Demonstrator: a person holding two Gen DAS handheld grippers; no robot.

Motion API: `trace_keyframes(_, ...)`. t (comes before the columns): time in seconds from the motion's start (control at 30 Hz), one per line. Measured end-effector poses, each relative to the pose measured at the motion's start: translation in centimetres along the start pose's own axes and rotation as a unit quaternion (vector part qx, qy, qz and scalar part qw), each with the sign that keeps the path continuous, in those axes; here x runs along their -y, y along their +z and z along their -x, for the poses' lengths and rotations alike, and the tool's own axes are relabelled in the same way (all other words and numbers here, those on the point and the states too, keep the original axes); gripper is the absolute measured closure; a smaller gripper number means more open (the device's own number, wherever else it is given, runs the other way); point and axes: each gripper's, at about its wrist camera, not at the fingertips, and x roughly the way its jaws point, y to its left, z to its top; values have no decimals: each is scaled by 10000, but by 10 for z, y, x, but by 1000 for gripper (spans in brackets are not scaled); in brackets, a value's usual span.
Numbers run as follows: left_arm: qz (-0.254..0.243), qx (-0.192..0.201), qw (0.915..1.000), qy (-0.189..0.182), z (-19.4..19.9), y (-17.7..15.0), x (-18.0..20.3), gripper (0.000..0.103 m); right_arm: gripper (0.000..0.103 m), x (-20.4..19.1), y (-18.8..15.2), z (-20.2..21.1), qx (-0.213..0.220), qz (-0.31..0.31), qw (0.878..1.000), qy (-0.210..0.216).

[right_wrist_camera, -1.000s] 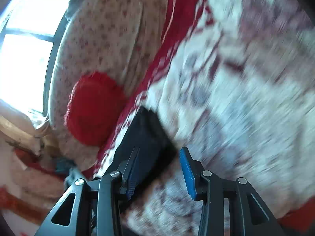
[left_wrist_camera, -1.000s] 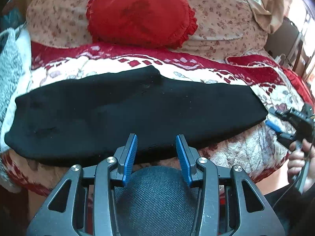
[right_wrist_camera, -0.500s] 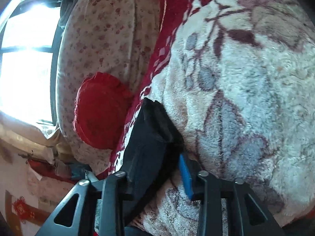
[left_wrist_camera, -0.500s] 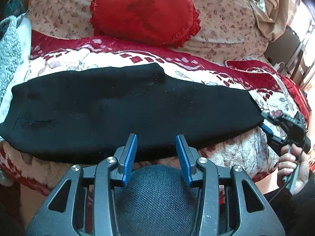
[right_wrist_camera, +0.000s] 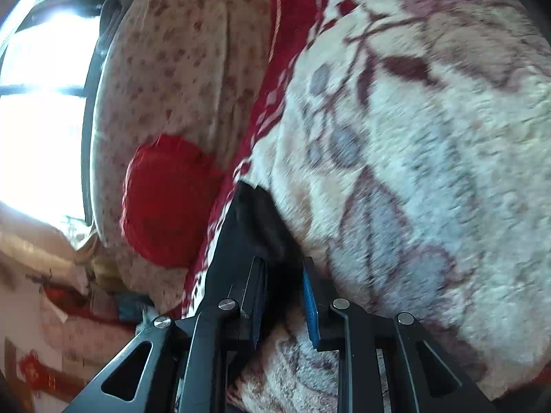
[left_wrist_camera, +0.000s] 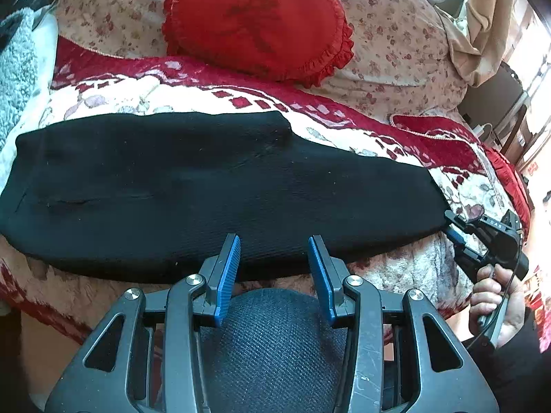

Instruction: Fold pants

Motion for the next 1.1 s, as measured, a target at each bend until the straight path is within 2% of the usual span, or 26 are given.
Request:
trace_keyframes(0.17,101,-27,9999,-57,0,0,-3,63,92,-3,-1,7,239,154,9995,-143)
trace_keyframes(0.33,138,-45,9999,-92,0,0,-5,63,95,-11,-2,8,277,433,9985,-209)
trace_keyframes(0.47,155,-63,9998,-118,-1,0,-6,63,95,-37,-11,14,402,1129,9923,-324)
trace_keyframes(0.57,202,-98,9996,-160,-3,1,-7,63,95,-67,-25,16,388,1928,9803,-186)
trace_keyframes(0.63,272,-156,9993,-221,-2,3,-8,63,95,-84,-37,12,214,2364,9714,17)
trace_keyframes(0.77,212,-279,9970,-696,-4,26,6,63,95,-104,-63,-7,-146,2940,9556,99)
trace_keyframes(0.83,83,-530,9932,-1030,-13,41,25,55,95,-111,-73,-17,-305,3155,9484,74)
trace_keyframes(0.97,-162,-841,9792,-1839,-38,66,69,53,95,-121,-92,-31,-478,3520,9348,44)
trace_keyframes(1.1,201,-1372,9647,-2240,-77,80,95,53,95,-126,-101,-38,-496,3780,9245,-28)
